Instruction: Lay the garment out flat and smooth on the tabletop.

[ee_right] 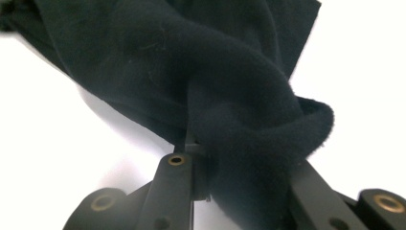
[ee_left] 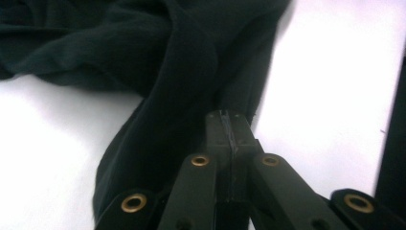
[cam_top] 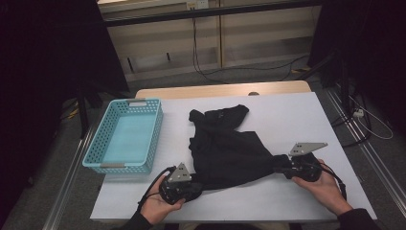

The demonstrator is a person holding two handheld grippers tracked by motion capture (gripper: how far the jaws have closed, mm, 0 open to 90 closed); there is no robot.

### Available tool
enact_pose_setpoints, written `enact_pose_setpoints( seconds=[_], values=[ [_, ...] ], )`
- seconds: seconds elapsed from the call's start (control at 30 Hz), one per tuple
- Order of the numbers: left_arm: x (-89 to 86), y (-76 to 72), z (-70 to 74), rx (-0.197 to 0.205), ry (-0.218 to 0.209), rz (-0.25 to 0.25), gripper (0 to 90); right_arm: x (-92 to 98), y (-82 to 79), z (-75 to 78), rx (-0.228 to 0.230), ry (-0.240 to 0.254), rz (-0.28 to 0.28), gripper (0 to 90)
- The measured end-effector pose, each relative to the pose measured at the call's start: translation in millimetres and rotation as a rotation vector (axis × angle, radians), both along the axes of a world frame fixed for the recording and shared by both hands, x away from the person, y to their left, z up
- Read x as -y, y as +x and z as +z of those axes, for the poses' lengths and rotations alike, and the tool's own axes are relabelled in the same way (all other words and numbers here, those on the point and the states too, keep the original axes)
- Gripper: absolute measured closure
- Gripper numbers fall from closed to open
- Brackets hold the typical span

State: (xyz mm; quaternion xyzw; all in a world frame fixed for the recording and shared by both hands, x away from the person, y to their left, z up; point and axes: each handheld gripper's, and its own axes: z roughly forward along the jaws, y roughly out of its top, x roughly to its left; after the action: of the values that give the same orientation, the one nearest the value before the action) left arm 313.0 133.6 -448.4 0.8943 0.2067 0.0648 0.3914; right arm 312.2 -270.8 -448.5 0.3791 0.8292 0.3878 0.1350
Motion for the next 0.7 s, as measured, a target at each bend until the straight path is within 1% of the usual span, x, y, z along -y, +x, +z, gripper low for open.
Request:
enact_pose_setpoints(
  seconds=[0.03,0.07,0.1,0.13,0.17,0.2,0.23,0.27,0.3,0.33,0.37,0.4,0.47,0.5,0.53,0.57,0.6,0.63,0.67,0.7],
  values=[
    [0.0,0.0,0.0,0.0,0.0,0.0,89.9,0.0,0.0,0.0,0.0,0.0,0.0,77.0],
    [-4.6,-4.6,2.2,-0.005,0.0,-0.005,89.9,0.5,-10.2,0.7,-0.005,0.004,0.01,77.0],
    [-4.6,-4.6,2.2,-0.005,0.0,-0.005,89.9,0.5,-10.2,0.7,-0.005,0.004,0.01,77.0],
    [-8.6,-10.3,4.0,-0.007,-0.011,-0.018,89.9,0.6,-19.9,0.8,-0.01,0.009,0.022,76.9],
    [-8.6,-10.3,4.0,-0.007,-0.011,-0.018,89.9,0.6,-19.9,0.8,-0.01,0.009,0.022,76.9],
    [-13.4,-16.7,6.2,-0.006,-0.022,-0.02,89.9,0.1,-28.6,0.2,-0.021,0.011,0.03,76.6],
    [-13.4,-16.7,6.2,-0.006,-0.022,-0.02,89.9,0.1,-28.6,0.2,-0.021,0.011,0.03,76.6],
    [-18.1,-22.7,8.8,-0.001,-0.039,-0.022,89.9,-0.8,-35.3,-0.4,-0.026,0.013,0.043,74.8],
    [-18.1,-22.7,8.8,-0.001,-0.039,-0.022,89.9,-0.8,-35.3,-0.4,-0.026,0.013,0.043,74.8],
    [-20.4,-26.2,11.1,0.004,-0.046,-0.024,89.8,-1.4,-38.1,-1.1,-0.013,0.018,0.051,66.1],
    [-20.4,-26.2,11.1,0.004,-0.046,-0.024,89.5,-1.4,-38.1,-1.1,-0.013,0.018,0.051,66.1],
    [-20.9,-26.1,11.2,0.011,-0.044,-0.018,88.5,-0.8,-36.7,-1.7,-0.012,0.021,0.047,59.7],
    [-20.4,-22.8,10.4,0.012,-0.063,-0.005,83.7,0.7,-35.5,-1.5,-0.008,0.027,0.045,53.2],
    [-20.4,-22.8,10.4,0.012,-0.063,-0.005,77.8,0.7,-35.5,-1.5,-0.008,0.027,0.045,53.2],
    [-20.1,-20.5,11.5,0.025,-0.087,0.009,72.5,3.3,-35.1,1.1,0.004,0.045,0.037,47.5],
    [-20.1,-20.5,11.5,0.025,-0.087,0.009,70.2,3.3,-35.1,1.1,0.004,0.045,0.037,47.5],
    [-20.5,-18.1,12.6,0.031,-0.097,0.013,66.9,5.6,-35.9,5.9,0.032,0.066,0.029,45.4],
    [-20.5,-18.1,12.6,0.031,-0.097,0.013,64.1,5.6,-35.9,5.9,0.032,0.066,0.029,45.4],
    [-18.3,-15.2,11.8,0.034,-0.092,0.021,60.8,7.5,-36.5,10.3,0.056,0.086,0.024,48.2],
    [-18.3,-15.2,11.8,0.034,-0.092,0.021,59.4,7.5,-36.5,10.3,0.056,0.086,0.024,48.2]
  ],
)
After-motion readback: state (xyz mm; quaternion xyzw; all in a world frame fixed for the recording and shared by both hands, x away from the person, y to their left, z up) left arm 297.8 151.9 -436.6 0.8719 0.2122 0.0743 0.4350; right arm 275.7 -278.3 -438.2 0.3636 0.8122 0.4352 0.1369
